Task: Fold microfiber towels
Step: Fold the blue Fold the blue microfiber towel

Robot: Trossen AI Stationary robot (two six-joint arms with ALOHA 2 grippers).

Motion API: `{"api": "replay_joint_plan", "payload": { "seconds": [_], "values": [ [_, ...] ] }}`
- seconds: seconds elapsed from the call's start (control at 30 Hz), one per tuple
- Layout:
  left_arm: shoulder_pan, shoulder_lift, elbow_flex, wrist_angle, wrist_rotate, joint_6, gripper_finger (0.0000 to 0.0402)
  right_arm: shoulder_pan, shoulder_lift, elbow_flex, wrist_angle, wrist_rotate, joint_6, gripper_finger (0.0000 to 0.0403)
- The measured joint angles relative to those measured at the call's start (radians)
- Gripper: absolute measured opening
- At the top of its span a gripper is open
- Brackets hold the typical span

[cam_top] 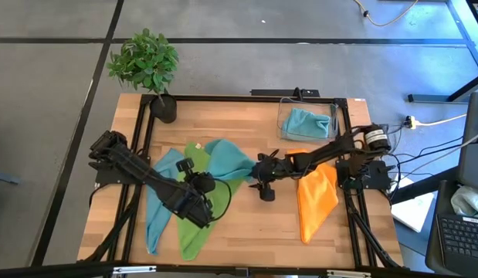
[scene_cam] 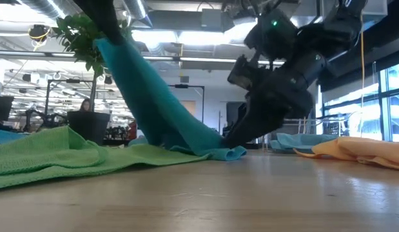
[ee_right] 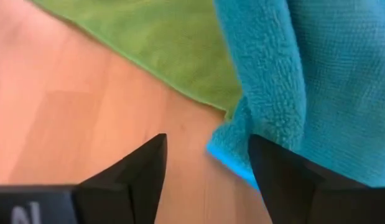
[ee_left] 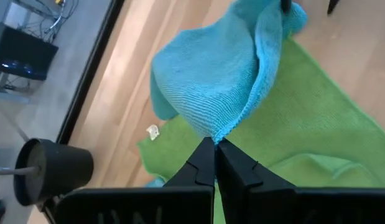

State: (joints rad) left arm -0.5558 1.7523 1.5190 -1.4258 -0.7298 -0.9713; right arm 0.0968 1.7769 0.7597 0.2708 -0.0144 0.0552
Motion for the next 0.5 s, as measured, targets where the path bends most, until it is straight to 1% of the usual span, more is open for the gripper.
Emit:
{"api": "replay_joint_plan", "payload": {
  "seconds": [0.13,0.23,0.27,0.33,0.43,0.5],
  "values": [
    [-0.002,0.0,-0.025,-0.001,0.023,-0.02,0.0,0.0,-0.069,0.001,0.008,0.052,-0.075,0.0214],
    [0.0,0.0,-0.027,0.001,0.022,-0.022,0.0,-0.014,-0.076,0.002,0.032,0.105,-0.161,0.0203],
    [-0.001,0.001,-0.028,0.004,0.022,-0.022,0.0,-0.024,-0.071,0.001,0.031,0.106,-0.19,0.02],
    [-0.002,0.002,-0.028,0.004,0.021,-0.022,0.0,-0.05,-0.045,0.001,0.049,0.065,-0.219,0.0195],
    [-0.001,0.002,-0.028,0.003,0.02,-0.022,0.0,-0.091,0.0,0.001,0.072,-0.033,-0.211,0.0193],
    [-0.001,0.002,-0.028,0.003,0.018,-0.022,0.0,-0.11,0.024,0.001,0.081,-0.06,-0.209,0.0192]
  ]
}}
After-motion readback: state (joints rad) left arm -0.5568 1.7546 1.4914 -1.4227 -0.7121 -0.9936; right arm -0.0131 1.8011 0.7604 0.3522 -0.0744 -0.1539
